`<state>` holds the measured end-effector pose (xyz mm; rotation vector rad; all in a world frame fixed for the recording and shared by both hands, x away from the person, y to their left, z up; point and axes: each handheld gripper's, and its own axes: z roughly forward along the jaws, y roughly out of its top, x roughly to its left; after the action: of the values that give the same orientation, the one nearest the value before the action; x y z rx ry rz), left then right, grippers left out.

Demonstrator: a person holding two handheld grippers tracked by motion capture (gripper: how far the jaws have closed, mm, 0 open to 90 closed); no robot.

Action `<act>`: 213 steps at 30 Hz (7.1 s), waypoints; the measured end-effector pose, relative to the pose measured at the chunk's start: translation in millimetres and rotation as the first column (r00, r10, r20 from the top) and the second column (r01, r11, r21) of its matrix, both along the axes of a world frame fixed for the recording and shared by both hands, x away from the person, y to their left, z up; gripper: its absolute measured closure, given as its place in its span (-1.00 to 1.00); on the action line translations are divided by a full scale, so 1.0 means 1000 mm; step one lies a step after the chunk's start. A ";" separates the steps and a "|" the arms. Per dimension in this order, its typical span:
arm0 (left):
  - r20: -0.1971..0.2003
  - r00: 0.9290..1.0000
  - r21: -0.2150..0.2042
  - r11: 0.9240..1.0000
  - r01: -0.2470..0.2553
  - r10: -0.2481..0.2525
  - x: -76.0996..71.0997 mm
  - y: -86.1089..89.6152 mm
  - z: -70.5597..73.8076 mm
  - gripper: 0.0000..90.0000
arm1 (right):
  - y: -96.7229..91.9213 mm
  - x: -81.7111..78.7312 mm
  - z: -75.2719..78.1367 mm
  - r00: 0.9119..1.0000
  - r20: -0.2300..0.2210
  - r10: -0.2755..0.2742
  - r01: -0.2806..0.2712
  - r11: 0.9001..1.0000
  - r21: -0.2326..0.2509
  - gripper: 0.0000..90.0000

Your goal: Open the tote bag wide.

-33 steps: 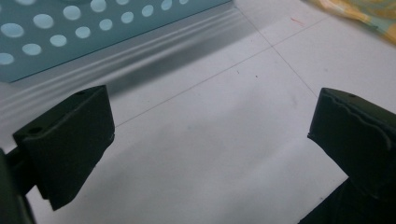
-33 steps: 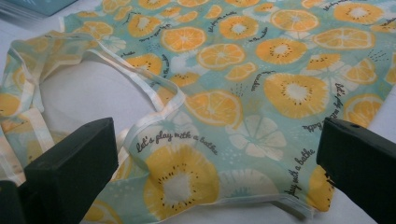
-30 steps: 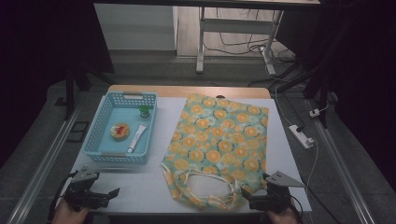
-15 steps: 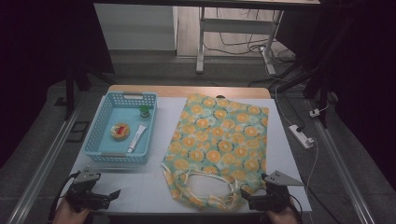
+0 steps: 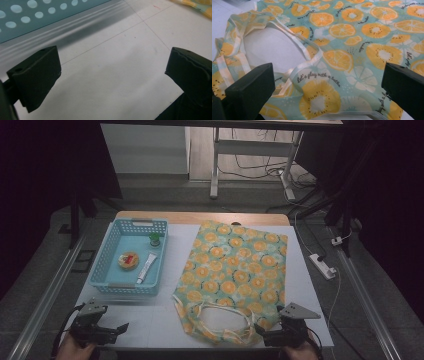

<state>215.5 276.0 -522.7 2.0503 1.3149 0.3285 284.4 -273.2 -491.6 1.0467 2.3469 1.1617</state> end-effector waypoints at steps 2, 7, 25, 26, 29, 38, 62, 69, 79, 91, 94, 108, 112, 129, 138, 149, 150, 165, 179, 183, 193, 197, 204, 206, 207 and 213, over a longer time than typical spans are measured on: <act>0.000 1.000 -0.002 1.000 -0.001 0.001 0.000 0.000 0.000 -0.99 | 0.001 0.000 0.001 1.000 0.003 0.007 -0.007 1.000 -0.006 -1.00; -0.001 1.000 -0.005 1.000 0.000 0.000 0.000 0.001 0.000 -0.99 | 0.006 0.000 0.003 0.999 0.012 0.033 -0.033 0.999 -0.020 -1.00; -0.002 1.000 -0.014 1.000 -0.004 0.004 0.000 0.001 0.000 -0.99 | 0.049 0.003 0.009 0.984 -0.031 0.173 -0.174 0.983 -0.062 -1.00; -0.002 1.000 -0.014 1.000 -0.004 0.004 0.000 0.001 0.000 -0.99 | 0.052 0.003 0.009 0.983 -0.034 0.178 -0.180 0.981 -0.069 -1.00; -0.003 1.000 -0.015 1.000 -0.004 0.004 0.000 0.001 0.000 -0.99 | 0.061 0.003 0.010 0.979 -0.050 0.199 -0.203 0.976 -0.074 -1.00; -0.003 1.000 -0.016 1.000 -0.005 0.005 0.001 0.002 0.000 -0.99 | 0.090 0.004 0.009 0.953 -0.102 0.286 -0.293 0.954 -0.061 -1.00; -0.006 1.000 -0.003 1.000 -0.004 0.004 0.001 0.000 -0.001 -0.98 | 0.117 0.002 -0.006 0.851 -0.268 0.451 -0.485 0.871 -0.075 0.55; -0.009 1.000 -0.003 1.000 -0.008 0.008 0.001 0.000 -0.001 -0.98 | 0.116 0.004 -0.001 0.852 -0.260 0.455 -0.489 0.869 -0.081 0.92; -0.010 1.000 -0.006 1.000 -0.010 0.010 0.001 0.001 -0.001 -0.98 | 0.108 0.019 0.019 0.884 -0.173 0.434 -0.448 0.892 -0.055 0.98; -0.011 1.000 -0.010 1.000 -0.012 0.012 0.002 0.001 -0.001 -0.97 | 0.105 0.054 0.039 0.916 -0.113 0.385 -0.390 0.920 -0.030 0.99; -0.011 1.000 -0.011 1.000 -0.013 0.013 0.002 0.001 -0.001 -0.97 | 0.105 0.063 0.043 0.921 -0.103 0.375 -0.379 0.925 -0.029 0.99; -0.011 1.000 -0.013 1.000 -0.013 0.013 0.002 0.002 -0.001 -0.97 | 0.109 0.101 0.049 0.939 -0.085 0.334 -0.337 0.942 -0.018 1.00; -0.011 1.000 -0.013 1.000 -0.012 0.012 0.002 0.002 -0.001 -0.97 | 0.111 0.113 0.049 0.944 -0.080 0.320 -0.322 0.947 -0.017 0.99; -0.011 1.000 -0.015 1.000 -0.012 0.012 0.003 0.002 -0.001 -0.97 | 0.114 0.174 0.051 0.970 -0.068 0.232 -0.234 0.972 -0.031 0.99; -0.010 1.000 -0.015 1.000 -0.011 0.011 0.003 0.002 -0.001 -0.97 | 0.113 0.213 0.022 0.983 -0.083 0.166 -0.171 0.983 -0.063 0.99; -0.011 1.000 -0.013 1.000 -0.010 0.010 0.003 0.002 -0.001 -0.97 | 0.114 0.225 -0.018 0.981 -0.141 0.135 -0.155 0.978 -0.142 0.93; -0.010 1.000 -0.013 1.000 -0.010 0.010 0.003 0.002 -0.001 -0.97 | 0.114 0.225 -0.019 0.981 -0.143 0.133 -0.154 0.978 -0.144 0.91; -0.008 1.000 -0.010 1.000 -0.010 0.010 0.002 0.001 -0.001 -0.97 | 0.103 0.209 0.011 0.986 -0.102 0.134 -0.142 0.987 -0.080 0.03; -0.008 1.000 -0.014 1.000 -0.012 0.012 0.002 0.002 0.000 -0.97 | 0.099 0.167 0.019 0.977 -0.123 0.175 -0.183 0.981 -0.058 -0.96; -0.008 1.000 -0.017 1.000 -0.015 0.015 0.002 0.002 0.000 -0.97 | 0.098 0.158 0.018 0.969 -0.142 0.202 -0.210 0.977 -0.043 -0.99; -0.008 1.000 -0.022 1.000 -0.015 0.015 0.002 0.002 0.000 -0.97 | 0.106 0.130 -0.001 0.953 -0.160 0.257 -0.276 0.955 -0.112 -1.00; -0.008 1.000 -0.022 1.000 -0.014 0.014 0.002 0.002 0.000 -0.97 | 0.109 0.126 -0.016 0.947 -0.182 0.266 -0.293 0.945 -0.145 -1.00; -0.007 1.000 -0.020 1.000 -0.013 0.012 0.002 0.002 0.000 -0.97 | 0.114 0.121 -0.033 0.948 -0.192 0.255 -0.294 0.932 -0.212 -1.00; -0.007 1.000 -0.020 1.000 -0.012 0.012 0.002 0.002 0.000 -0.97 | 0.116 0.119 -0.035 0.946 -0.173 0.274 -0.312 0.916 -0.252 -1.00; -0.007 1.000 -0.019 1.000 -0.012 0.012 0.002 0.002 0.000 -0.97 | 0.116 0.118 -0.035 0.945 -0.170 0.279 -0.315 0.915 -0.253 -0.97; -0.007 1.000 -0.018 1.000 -0.012 0.012 0.003 0.002 0.000 -0.97 | 0.114 0.115 -0.029 0.940 -0.158 0.302 -0.333 0.912 -0.241 -0.40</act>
<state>218.0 277.8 -523.1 2.0313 1.3302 0.3135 399.0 -159.4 -520.9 0.6734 2.7492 0.8670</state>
